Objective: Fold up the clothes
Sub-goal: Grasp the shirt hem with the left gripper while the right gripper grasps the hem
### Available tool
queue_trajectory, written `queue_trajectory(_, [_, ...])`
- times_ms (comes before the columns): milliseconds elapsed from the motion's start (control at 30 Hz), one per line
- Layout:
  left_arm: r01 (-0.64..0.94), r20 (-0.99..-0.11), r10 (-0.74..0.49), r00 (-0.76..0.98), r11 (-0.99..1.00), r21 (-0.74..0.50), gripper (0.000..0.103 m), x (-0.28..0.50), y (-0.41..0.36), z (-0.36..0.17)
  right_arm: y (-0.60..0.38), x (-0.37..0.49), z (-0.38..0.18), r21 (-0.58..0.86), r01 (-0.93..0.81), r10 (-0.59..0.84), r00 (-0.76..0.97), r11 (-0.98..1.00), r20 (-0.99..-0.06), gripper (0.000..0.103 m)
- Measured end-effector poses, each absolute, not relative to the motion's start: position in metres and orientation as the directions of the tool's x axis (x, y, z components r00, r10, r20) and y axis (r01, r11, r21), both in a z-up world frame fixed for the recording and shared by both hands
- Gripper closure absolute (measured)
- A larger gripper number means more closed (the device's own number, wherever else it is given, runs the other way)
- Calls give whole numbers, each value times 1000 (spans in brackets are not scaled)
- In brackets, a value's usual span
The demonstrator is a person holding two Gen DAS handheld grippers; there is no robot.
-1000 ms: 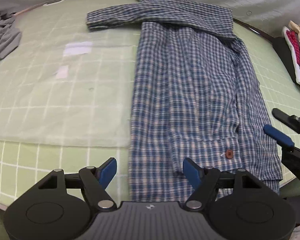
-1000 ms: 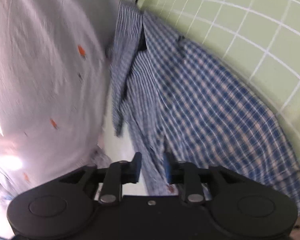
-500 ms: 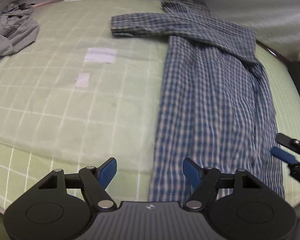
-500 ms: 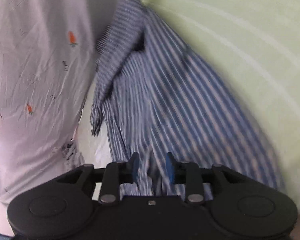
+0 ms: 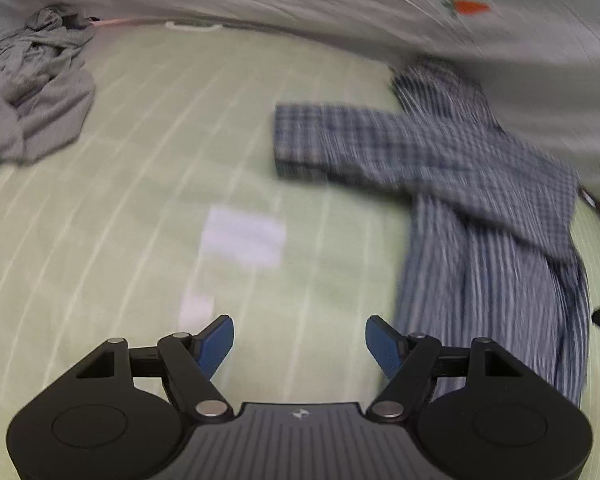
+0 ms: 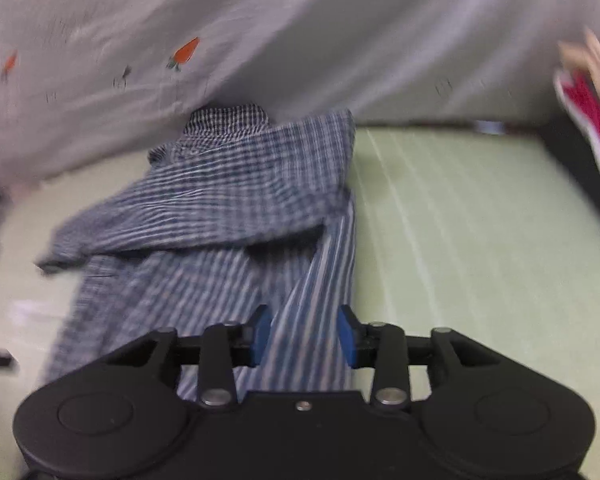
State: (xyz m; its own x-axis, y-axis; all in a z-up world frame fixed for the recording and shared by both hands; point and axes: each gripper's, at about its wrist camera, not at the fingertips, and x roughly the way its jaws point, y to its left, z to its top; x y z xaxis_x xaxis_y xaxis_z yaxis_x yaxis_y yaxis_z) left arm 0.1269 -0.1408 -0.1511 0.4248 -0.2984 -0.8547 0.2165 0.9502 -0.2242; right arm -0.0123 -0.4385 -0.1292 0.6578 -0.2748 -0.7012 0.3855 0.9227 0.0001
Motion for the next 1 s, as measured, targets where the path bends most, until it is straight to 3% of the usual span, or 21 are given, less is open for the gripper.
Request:
queue_trajectory(233, [154, -846, -308, 435, 951, -268, 30, 214, -155, -154, -449, 63, -157, -209, 303, -354, 576, 930, -737, 62])
queue_trajectory(467, [155, -848, -291, 443, 957, -247, 26, 257, -171, -164, -431, 96, -187, -566, 36, -488, 554, 824, -675, 58])
queue_trajectory(567, [156, -836, -295, 462, 956, -251, 29, 261, -173, -164, -427, 97, -189, -611, -43, -477, 584, 790, -657, 64])
queue_trajectory(600, [154, -831, -301, 467, 954, -259, 36, 262, -173, -165, -427, 97, -189, -610, -56, -467, 589, 791, -659, 70])
queue_trajectory(633, [153, -825, -308, 474, 951, -267, 53, 262, -173, -164, -428, 97, -188, -593, -57, -451, 592, 803, -668, 87])
queue_trajectory(667, [155, -819, -315, 480, 949, -275, 63, 262, -173, -164, -430, 98, -186, -574, -56, -434, 595, 817, -676, 95])
queue_trajectory(733, [180, -809, -337, 482, 942, -284, 92, 263, -172, -165, -434, 99, -181, -531, -10, -416, 608, 847, -676, 99])
queue_trajectory(833, [203, -791, -363, 492, 932, -301, 100, 263, -172, -165, -448, 101, -167, -401, 117, -381, 623, 909, -683, 100])
queue_trajectory(1000, [183, -757, -384, 528, 922, -340, 101, 269, -165, -153, -479, 102, -146, -95, 328, -299, 655, 940, -693, 100])
